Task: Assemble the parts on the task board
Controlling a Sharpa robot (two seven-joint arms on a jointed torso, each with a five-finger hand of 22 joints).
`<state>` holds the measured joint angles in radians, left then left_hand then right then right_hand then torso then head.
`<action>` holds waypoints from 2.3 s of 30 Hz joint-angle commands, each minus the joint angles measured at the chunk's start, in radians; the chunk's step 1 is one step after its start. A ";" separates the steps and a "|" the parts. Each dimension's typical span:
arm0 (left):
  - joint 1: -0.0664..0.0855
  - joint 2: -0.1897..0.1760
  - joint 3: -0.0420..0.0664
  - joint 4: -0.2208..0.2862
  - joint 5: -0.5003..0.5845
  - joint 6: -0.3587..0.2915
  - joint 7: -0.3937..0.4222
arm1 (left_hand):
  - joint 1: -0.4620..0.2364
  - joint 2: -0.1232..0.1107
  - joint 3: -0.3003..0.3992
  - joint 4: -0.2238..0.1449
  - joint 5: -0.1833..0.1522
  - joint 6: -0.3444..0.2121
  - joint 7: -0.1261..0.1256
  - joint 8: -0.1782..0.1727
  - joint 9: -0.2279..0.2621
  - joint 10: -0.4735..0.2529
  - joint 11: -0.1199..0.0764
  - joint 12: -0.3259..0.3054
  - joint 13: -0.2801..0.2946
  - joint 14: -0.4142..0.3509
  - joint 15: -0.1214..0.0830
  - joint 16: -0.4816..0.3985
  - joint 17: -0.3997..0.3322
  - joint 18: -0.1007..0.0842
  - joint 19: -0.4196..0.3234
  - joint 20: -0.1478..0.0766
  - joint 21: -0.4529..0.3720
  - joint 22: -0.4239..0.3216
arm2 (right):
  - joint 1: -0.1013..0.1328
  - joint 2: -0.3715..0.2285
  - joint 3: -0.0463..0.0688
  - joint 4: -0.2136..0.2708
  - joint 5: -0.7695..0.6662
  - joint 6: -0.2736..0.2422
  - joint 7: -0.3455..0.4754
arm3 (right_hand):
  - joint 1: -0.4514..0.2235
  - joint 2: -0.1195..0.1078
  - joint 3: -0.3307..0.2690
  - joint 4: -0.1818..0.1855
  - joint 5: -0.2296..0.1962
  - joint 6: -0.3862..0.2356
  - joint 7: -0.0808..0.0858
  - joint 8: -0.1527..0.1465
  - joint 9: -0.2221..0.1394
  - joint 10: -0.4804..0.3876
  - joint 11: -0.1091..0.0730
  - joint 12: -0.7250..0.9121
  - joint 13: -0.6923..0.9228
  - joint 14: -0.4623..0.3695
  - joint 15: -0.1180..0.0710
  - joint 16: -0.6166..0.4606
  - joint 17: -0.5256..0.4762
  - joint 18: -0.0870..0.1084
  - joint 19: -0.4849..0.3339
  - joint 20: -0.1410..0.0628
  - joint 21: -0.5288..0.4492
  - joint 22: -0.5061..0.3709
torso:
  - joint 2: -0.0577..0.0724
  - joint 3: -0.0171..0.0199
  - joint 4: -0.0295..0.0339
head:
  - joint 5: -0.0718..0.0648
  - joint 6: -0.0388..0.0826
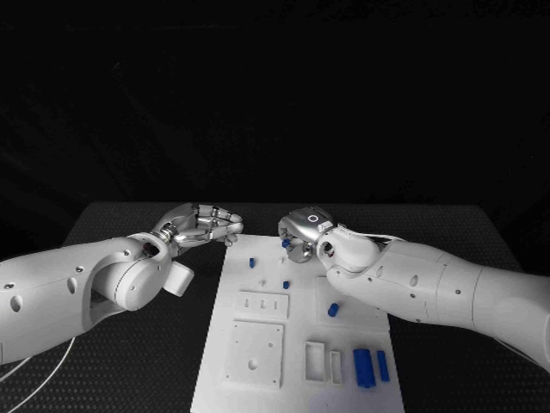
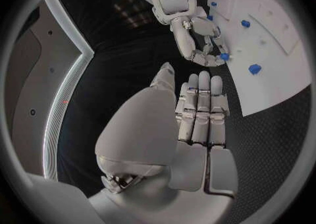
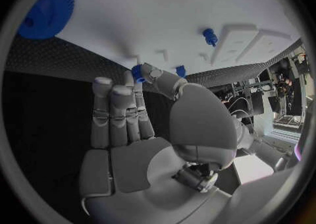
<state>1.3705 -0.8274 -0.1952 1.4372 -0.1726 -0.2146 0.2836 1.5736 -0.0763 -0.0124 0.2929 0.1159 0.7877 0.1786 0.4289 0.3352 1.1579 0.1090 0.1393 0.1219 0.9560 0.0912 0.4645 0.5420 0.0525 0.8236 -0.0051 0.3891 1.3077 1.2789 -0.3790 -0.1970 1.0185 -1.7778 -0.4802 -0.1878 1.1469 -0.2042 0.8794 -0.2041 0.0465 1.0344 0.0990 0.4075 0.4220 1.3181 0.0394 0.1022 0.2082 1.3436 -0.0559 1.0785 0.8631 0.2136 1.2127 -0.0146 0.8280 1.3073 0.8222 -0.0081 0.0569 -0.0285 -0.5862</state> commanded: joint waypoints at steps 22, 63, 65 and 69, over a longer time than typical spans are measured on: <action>0.002 0.001 0.001 -0.004 0.000 0.008 0.006 | -0.007 -0.006 0.007 -0.002 -0.005 -0.005 0.005 -0.005 0.002 0.001 0.005 -0.006 -0.001 0.002 0.002 -0.008 0.002 0.018 -0.006 -0.002 -0.005 0.005 | -0.003 -0.003 -0.001 0.009 -0.020 0.031 -0.011 | 0.007 0.003 0.008 0.000 0.002 0.008 0.000 0.003 0.040 0.010 0.006 -0.001 0.003 -0.015 -0.012 0.006 -0.002 0.048 -0.001 -0.004 0.008 0.021 | 0.001 -0.0003 -0.0006 | -0.002 -0.003; 0.002 0.006 0.001 -0.006 0.000 0.010 0.004 | -0.008 -0.007 0.008 -0.001 -0.006 -0.005 0.006 -0.006 0.003 0.002 0.005 -0.008 -0.001 0.004 0.002 -0.011 0.004 0.018 -0.006 -0.002 -0.005 0.005 | -0.003 0.011 -0.002 -0.014 0.014 0.048 -0.011 | -0.012 -0.074 -0.016 0.025 0.002 -0.064 0.031 -0.039 0.038 -0.067 0.036 -0.037 -0.003 -0.017 0.018 0.004 -0.027 0.048 -0.012 -0.002 0.014 0.018 | 0.001 -0.0002 0.0007 | -0.006 -0.002; 0.002 0.006 0.001 -0.007 0.000 0.010 0.004 | -0.008 -0.007 0.008 -0.001 -0.006 -0.005 0.006 -0.006 0.003 0.002 0.005 -0.008 -0.001 0.004 0.002 -0.011 0.004 0.018 -0.006 -0.002 -0.005 0.005 | -0.003 0.012 -0.002 -0.015 0.016 0.046 -0.011 | -0.014 -0.083 -0.022 0.025 0.002 -0.072 0.034 -0.043 0.037 -0.076 0.039 -0.039 -0.004 -0.018 0.021 0.005 -0.028 0.048 -0.014 -0.002 0.013 0.017 | 0.001 0.0001 0.0008 | -0.006 -0.002; 0.002 0.006 0.001 -0.007 0.000 0.011 0.003 | -0.009 -0.007 0.008 -0.001 -0.006 -0.006 0.006 -0.007 0.003 0.001 0.005 -0.008 -0.001 0.004 0.002 -0.011 0.004 0.018 -0.006 -0.002 -0.005 0.005 | -0.003 0.011 -0.002 -0.016 0.023 0.034 -0.010 | -0.017 -0.088 -0.034 0.024 0.002 -0.088 0.040 -0.051 0.036 -0.097 0.046 -0.040 -0.008 -0.020 0.028 0.005 -0.032 0.048 -0.020 -0.001 0.011 0.017 | 0.001 0.0002 0.0004 | -0.006 -0.002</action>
<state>1.3708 -0.8238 -0.1951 1.4289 -0.1726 -0.2145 0.2813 1.5696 -0.0803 -0.0099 0.2902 0.1159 0.7842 0.1821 0.4290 0.3373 1.1579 0.1090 0.1352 0.1220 0.9559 0.0911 0.4568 0.5452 0.0519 0.8236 -0.0052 0.3891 1.3080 1.2762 -0.3686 -0.1987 1.0035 -1.7610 -0.4451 -0.1960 1.1322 -0.2817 0.8518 -0.1814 0.0504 0.9524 0.1379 0.3596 0.4587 1.2276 0.0834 0.0670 0.2010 1.3224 -0.0373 1.0785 0.8324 0.2136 1.1975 -0.0108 0.8372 1.3077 0.8234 -0.0083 0.0577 -0.0345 -0.5883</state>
